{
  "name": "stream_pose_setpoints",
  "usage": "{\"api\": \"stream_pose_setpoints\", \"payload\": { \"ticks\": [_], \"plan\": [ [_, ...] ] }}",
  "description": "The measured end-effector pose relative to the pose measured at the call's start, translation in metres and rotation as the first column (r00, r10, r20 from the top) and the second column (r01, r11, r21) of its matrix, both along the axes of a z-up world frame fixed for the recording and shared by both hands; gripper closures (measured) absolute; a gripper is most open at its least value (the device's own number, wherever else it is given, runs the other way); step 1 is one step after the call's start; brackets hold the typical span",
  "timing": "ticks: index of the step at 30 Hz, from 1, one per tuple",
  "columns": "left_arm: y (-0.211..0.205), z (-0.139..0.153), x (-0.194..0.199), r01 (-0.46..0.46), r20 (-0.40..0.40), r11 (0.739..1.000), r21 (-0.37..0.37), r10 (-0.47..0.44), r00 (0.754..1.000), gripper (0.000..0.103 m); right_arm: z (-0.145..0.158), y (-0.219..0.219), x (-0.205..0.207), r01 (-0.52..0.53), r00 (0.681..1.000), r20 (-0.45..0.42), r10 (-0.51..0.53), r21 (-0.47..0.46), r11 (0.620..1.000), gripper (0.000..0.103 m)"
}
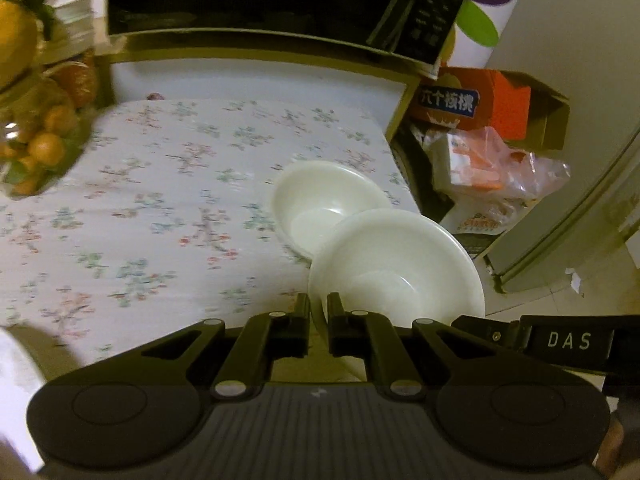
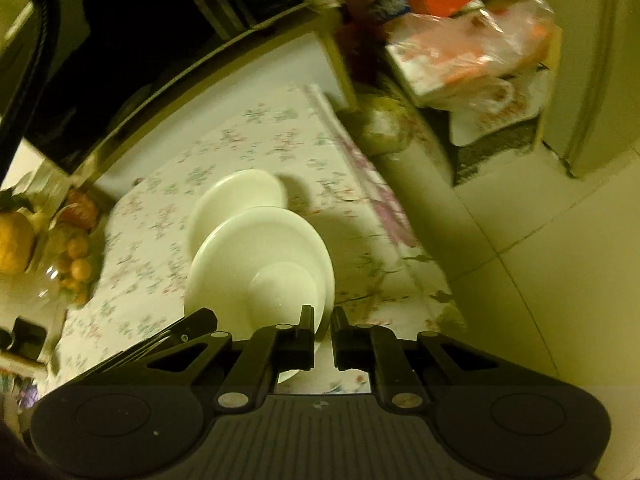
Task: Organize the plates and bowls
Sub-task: 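Lift the cream bowl with both grippers and carry it toward the plate stack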
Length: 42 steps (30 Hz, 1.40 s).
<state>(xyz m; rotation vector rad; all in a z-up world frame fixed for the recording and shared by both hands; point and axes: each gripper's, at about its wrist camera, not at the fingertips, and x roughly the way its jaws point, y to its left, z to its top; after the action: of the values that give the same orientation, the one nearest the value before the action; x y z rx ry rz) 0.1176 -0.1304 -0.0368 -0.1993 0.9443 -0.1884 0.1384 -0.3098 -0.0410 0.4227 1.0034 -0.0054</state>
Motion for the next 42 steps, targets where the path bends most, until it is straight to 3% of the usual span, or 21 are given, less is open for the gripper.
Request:
{"api": "stream_pose_setpoints", "payload": {
  "ticks": [11, 20, 27, 42],
  "plan": [
    [0.076, 0.033, -0.058, -0.086, 0.023, 0.996, 0.031, 0.085, 0.996, 0.095, 0.019, 0.070, -0.027, -0.249, 0.967, 0.069, 0.247, 0.034, 0.968, 0.093],
    [0.102, 0.024, -0.091, -0.148, -0.007, 0.989, 0.019, 0.148, 0.989, 0.095, 0.017, 0.115, -0.044, -0.401, 0.915, 0.039, 0.402, -0.031, 0.916, 0.092],
    [0.106, 0.009, -0.104, -0.157, -0.036, 0.988, -0.003, 0.157, 0.987, 0.094, 0.010, 0.125, -0.053, -0.456, 0.889, 0.010, 0.458, -0.087, 0.886, 0.091],
    [0.097, -0.010, -0.110, -0.121, -0.069, 0.993, 0.007, 0.121, 0.990, 0.092, 0.001, 0.128, -0.063, -0.486, 0.873, -0.035, 0.487, -0.155, 0.860, 0.089]
  ]
}}
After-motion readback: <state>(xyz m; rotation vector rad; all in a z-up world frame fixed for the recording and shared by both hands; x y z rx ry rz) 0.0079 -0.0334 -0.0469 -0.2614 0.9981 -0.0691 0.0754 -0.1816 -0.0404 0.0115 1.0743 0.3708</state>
